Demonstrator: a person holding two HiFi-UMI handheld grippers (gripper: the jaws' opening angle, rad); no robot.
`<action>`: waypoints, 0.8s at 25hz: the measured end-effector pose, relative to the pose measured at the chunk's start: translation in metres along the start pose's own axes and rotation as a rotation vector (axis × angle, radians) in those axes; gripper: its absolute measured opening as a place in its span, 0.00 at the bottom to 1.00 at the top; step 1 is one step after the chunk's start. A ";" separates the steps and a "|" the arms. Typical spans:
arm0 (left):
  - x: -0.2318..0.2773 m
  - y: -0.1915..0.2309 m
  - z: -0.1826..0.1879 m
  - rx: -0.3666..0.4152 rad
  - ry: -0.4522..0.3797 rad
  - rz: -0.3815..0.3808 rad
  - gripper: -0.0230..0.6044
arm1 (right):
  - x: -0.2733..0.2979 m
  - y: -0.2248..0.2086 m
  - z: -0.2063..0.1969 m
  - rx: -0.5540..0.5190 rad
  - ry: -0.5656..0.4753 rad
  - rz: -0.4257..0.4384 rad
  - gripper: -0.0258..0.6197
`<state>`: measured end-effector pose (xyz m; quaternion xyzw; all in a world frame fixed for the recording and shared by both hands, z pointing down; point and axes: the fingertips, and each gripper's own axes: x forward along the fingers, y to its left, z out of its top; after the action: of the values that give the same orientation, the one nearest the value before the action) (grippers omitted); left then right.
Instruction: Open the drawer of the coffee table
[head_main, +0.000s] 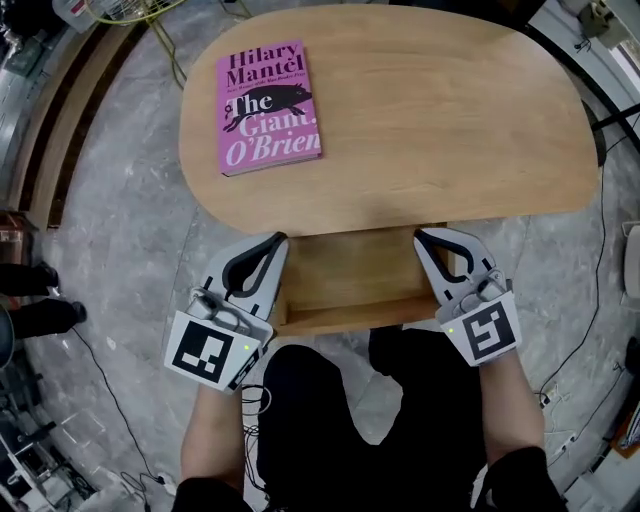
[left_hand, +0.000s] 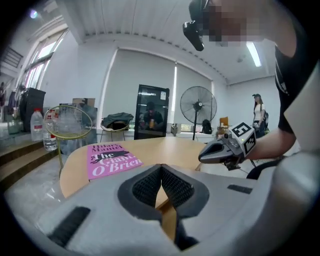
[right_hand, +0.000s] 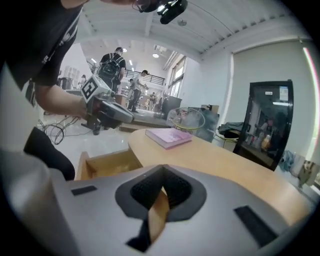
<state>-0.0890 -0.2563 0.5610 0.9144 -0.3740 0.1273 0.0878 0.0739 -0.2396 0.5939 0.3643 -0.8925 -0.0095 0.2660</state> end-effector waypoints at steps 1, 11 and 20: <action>-0.002 0.000 0.012 -0.016 -0.002 0.005 0.05 | -0.004 0.003 0.008 0.013 0.003 0.016 0.04; -0.091 -0.031 0.138 -0.219 0.032 0.055 0.05 | -0.081 0.027 0.156 0.107 0.041 0.115 0.05; -0.179 -0.058 0.252 -0.197 0.021 0.105 0.05 | -0.153 0.053 0.294 0.125 -0.049 0.145 0.05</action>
<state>-0.1292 -0.1616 0.2636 0.8790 -0.4313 0.1039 0.1746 -0.0109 -0.1520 0.2810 0.3143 -0.9216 0.0567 0.2206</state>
